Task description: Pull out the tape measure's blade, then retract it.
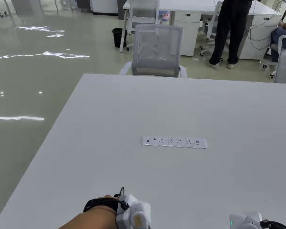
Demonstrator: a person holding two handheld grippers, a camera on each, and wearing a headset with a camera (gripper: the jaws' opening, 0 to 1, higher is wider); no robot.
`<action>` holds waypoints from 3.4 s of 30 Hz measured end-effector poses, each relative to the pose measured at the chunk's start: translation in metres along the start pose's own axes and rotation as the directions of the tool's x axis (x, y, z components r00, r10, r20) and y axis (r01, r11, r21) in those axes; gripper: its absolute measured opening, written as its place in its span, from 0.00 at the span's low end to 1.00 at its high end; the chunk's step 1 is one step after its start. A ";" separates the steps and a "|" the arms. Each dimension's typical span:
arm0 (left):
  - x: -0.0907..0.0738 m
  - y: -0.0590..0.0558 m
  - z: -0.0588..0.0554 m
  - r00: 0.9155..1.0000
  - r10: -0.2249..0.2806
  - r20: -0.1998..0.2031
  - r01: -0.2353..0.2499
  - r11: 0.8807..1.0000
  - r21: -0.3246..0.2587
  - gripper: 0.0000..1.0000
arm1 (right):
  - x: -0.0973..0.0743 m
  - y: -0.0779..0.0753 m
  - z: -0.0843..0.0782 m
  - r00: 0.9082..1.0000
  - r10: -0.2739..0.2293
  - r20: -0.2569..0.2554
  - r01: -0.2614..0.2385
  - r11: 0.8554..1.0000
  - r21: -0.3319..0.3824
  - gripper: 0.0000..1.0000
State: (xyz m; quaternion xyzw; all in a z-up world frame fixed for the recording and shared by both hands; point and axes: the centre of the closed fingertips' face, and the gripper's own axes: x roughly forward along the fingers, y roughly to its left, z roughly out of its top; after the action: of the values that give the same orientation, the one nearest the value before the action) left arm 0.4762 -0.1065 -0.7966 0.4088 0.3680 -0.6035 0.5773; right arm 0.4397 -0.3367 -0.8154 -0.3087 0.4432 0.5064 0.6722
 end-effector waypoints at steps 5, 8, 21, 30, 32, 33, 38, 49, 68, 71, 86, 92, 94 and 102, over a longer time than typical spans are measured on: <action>-0.001 0.000 0.000 1.000 0.001 0.000 -0.001 1.000 0.000 0.34 | -0.001 -0.001 -0.003 1.000 -0.002 -0.003 0.002 1.000 0.006 0.12; -0.001 0.000 0.000 1.000 0.001 0.000 -0.001 1.000 0.000 0.34 | -0.002 -0.001 -0.005 1.000 -0.003 -0.005 0.003 1.000 0.008 0.12; 0.000 0.000 0.000 1.000 0.001 0.001 -0.001 1.000 -0.001 0.34 | -0.005 -0.002 -0.011 1.000 -0.007 -0.013 0.007 1.000 0.015 0.12; 0.000 0.000 0.000 1.000 0.000 0.002 0.000 1.000 -0.001 0.34 | -0.007 -0.003 -0.015 1.000 -0.009 -0.022 0.009 1.000 0.016 0.12; 0.000 0.000 0.000 1.000 0.000 0.002 0.000 1.000 -0.001 0.34 | -0.007 -0.003 -0.015 1.000 -0.010 -0.022 0.010 1.000 0.017 0.12; 0.000 0.000 0.000 1.000 0.000 0.002 0.000 1.000 -0.001 0.34 | -0.007 -0.003 -0.015 1.000 -0.010 -0.023 0.010 1.000 0.018 0.12; 0.000 0.000 0.000 1.000 0.000 0.004 0.000 1.000 -0.002 0.34 | -0.006 -0.003 -0.015 1.000 -0.014 -0.014 0.014 1.000 0.019 0.13; 0.001 0.001 0.000 1.000 -0.003 0.008 0.003 1.000 -0.002 0.34 | -0.005 -0.003 -0.014 1.000 -0.014 -0.022 0.015 1.000 0.019 0.14; 0.001 0.001 0.000 1.000 -0.003 0.010 0.003 1.000 0.002 0.34 | -0.010 -0.008 -0.018 0.996 -0.088 -0.030 0.088 0.996 0.014 0.32; 0.000 0.000 0.001 1.000 -0.002 0.014 0.002 1.000 0.000 0.34 | -0.014 -0.011 -0.017 0.994 -0.111 -0.012 0.111 0.992 0.055 0.38; 0.000 0.000 0.001 1.000 0.000 0.015 0.000 1.000 0.003 0.34 | -0.040 -0.025 -0.009 0.951 -0.271 0.149 0.212 0.922 0.323 0.85; 0.000 0.000 0.001 1.000 0.002 0.018 -0.002 1.000 0.001 0.34 | -0.049 -0.027 -0.014 0.917 -0.352 0.187 0.250 0.874 0.418 1.00; 0.000 0.000 0.001 1.000 0.003 0.018 -0.003 1.000 0.001 0.34 | -0.054 -0.028 -0.014 0.896 -0.391 0.210 0.267 0.853 0.449 1.00; 0.000 0.001 0.001 1.000 0.006 0.019 -0.006 1.000 0.001 0.34 | -0.065 -0.022 -0.019 0.837 -0.493 0.239 0.313 0.788 0.530 1.00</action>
State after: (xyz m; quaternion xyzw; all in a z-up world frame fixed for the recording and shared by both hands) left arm 0.4766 -0.1074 -0.7958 0.4043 0.3611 -0.6058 0.5824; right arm 0.4493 -0.3864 -0.7651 -0.1257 0.3417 0.2736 0.8903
